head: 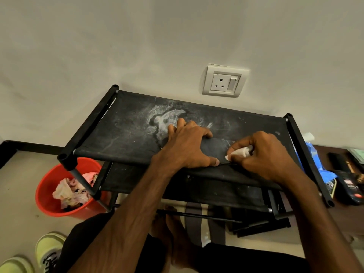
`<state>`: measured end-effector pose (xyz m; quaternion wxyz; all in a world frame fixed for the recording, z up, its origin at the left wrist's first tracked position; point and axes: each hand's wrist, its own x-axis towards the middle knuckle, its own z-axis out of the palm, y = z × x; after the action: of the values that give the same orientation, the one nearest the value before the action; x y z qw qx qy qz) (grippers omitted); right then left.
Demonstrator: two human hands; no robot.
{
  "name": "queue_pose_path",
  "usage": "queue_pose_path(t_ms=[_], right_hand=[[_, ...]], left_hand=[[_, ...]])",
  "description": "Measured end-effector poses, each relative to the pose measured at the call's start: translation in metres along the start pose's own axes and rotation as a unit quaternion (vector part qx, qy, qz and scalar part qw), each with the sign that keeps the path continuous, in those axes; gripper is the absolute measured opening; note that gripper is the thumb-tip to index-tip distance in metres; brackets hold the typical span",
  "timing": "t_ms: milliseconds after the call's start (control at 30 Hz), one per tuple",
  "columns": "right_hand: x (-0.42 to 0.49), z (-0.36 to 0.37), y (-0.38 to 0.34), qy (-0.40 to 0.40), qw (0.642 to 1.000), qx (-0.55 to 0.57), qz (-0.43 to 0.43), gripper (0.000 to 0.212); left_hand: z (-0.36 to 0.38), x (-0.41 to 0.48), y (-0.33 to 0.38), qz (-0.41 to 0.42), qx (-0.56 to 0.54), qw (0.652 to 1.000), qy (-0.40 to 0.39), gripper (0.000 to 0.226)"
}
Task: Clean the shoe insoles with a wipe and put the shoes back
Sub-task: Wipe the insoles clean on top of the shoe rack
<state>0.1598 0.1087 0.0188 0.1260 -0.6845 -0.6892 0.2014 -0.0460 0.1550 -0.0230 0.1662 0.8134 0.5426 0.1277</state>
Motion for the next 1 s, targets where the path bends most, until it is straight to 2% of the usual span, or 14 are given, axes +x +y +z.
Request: queue_pose_path(t_ms=[100, 167, 300, 467, 667, 1000], right_hand=[[-0.007, 0.005, 0.005, 0.062, 0.998, -0.01, 0.027, 0.008], [-0.012, 0.013, 0.0, 0.084, 0.996, -0.02, 0.015, 0.006], [-0.017, 0.027, -0.018, 0.064, 0.996, -0.03, -0.047, 0.008], [-0.015, 0.015, -0.006, 0.072, 0.997, -0.02, 0.021, 0.004], [-0.013, 0.019, -0.01, 0.047, 0.999, -0.018, 0.006, 0.007], [0.022, 0.025, -0.012, 0.119, 0.992, 0.02, 0.031, 0.007]], left_hand=[[0.001, 0.0, 0.0, -0.003, 0.002, 1.0, -0.001, 0.079], [0.001, 0.001, -0.001, 0.0, 0.0, 1.0, 0.001, 0.079], [0.0, 0.0, -0.003, 0.007, -0.007, 1.0, 0.001, 0.078], [0.002, 0.0, -0.002, 0.004, -0.009, 1.0, -0.004, 0.08], [0.001, 0.0, -0.003, 0.004, -0.012, 1.0, -0.001, 0.078], [0.001, 0.0, -0.001, 0.007, -0.007, 1.0, -0.014, 0.081]])
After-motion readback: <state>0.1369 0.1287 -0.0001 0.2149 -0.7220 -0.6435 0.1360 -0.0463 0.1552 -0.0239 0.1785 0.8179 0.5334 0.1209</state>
